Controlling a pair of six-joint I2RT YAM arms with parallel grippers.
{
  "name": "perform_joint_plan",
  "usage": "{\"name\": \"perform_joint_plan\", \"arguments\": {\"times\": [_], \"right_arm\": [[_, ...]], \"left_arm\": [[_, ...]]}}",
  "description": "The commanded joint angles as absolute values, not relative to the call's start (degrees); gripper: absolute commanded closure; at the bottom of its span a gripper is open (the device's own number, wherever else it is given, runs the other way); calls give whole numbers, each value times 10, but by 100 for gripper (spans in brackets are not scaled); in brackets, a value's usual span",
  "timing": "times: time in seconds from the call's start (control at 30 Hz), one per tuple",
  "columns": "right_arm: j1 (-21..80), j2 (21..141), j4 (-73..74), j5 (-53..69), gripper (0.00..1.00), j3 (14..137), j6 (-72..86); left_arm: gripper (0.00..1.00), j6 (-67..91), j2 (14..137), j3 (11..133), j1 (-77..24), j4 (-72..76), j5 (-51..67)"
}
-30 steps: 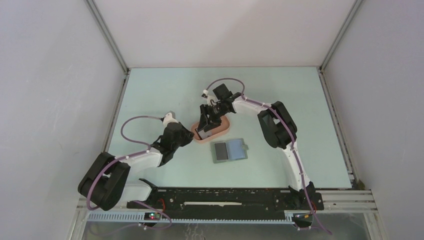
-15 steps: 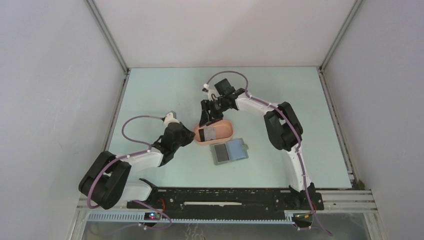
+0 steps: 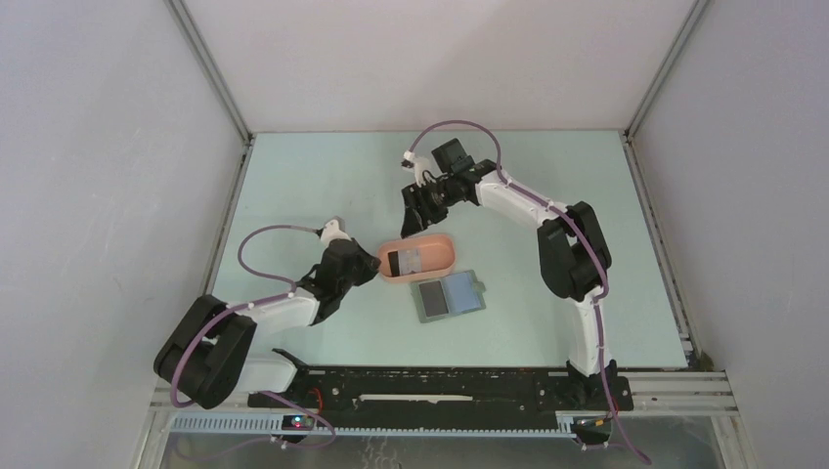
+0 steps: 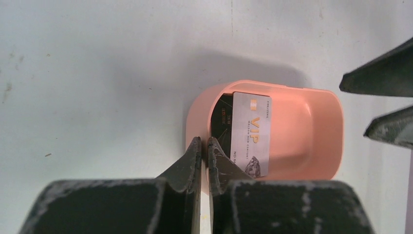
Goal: Put the credit cards into the card holder
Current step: Move the storage box to the center of the board.
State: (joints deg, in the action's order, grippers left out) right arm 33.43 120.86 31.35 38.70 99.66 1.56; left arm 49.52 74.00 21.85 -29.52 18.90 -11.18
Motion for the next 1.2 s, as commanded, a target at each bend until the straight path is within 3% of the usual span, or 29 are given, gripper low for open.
{"name": "perform_joint_plan", "arguments": {"times": [0.0,0.13,0.27,0.53,0.73,0.97,1.17], "right_arm": [[319,1161,368,455,36,1009,-78],[309,1139,379,469,36,996,-101],[305,1113,373,467,36,973,-110],[300,1091,377,472,36,958,-121],[301,1066,367,480,36,933,-121],[295,1036,353,474,36,907,-116],[275,1021,344,469,36,884,-114]], "left_arm": [[100,470,750,260,-298,179,-146],[98,463,756,268,-299,171,-149],[89,451,753,278,-298,157,-144],[56,399,685,300,-298,82,-155],[37,316,586,299,-298,63,-81],[34,313,557,320,-299,67,33],[34,319,616,374,-321,17,11]]}}
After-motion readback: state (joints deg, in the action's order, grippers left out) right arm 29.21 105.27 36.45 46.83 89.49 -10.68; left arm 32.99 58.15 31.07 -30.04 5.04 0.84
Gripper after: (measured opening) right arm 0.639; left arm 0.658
